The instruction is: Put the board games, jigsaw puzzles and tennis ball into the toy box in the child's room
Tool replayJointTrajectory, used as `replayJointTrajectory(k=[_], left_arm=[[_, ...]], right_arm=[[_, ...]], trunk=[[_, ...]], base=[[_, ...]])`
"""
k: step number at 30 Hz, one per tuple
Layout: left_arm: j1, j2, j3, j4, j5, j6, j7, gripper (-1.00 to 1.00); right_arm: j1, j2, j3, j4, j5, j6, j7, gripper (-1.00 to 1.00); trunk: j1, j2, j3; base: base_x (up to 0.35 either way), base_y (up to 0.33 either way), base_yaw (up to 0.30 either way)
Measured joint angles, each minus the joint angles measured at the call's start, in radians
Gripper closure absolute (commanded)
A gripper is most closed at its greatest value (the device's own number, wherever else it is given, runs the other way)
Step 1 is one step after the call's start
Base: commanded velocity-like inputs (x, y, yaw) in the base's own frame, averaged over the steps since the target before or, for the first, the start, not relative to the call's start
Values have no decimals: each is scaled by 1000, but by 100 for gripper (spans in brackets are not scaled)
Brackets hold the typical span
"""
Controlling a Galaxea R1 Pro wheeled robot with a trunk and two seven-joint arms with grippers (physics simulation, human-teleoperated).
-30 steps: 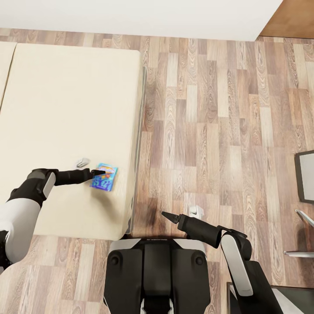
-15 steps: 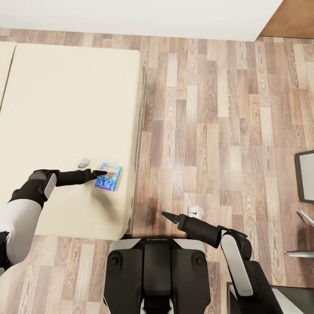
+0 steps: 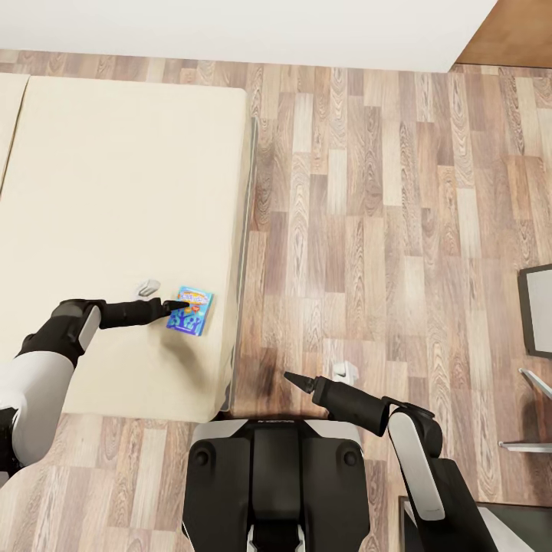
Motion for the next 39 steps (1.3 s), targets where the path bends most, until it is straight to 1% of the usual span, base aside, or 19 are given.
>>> replayJointTrajectory(k=[7,10,11,13,17,25,34,39], left_arm=[[2,0,0,0,2,0,-3,-100],[6,-1,0,0,2,0,-26,-100],[9,-4,0,0,1,0,-49,-100],[10,-8,1,0,0,-11,-63,-100],[12,-13,1,0,-1,-56,-82,-100],[13,-15,1,0,-1,-68,-86,-100],[16,-35,1,0,-2,-68,-87,-100],[17,-40,1,0,-2,-68,-87,-100]], right_arm=[[0,0,0,0,0,0,0,-100],[0,0,0,0,0,0,0,-100],[0,0,0,0,0,0,0,-100],[0,0,0,0,0,0,0,-100],[0,0,0,0,0,0,0,-100],[0,0,0,0,0,0,0,-100],[0,0,0,0,0,0,0,-100],[0,0,0,0,0,0,0,-100]], trunk=[[0,0,0],[0,0,0],[0,0,0],[0,0,0],[0,0,0],[0,0,0],[0,0,0],[0,0,0]], base=[[0,0,0],[0,0,0],[0,0,0],[0,0,0],[0,0,0],[0,0,0],[0,0,0],[0,0,0]])
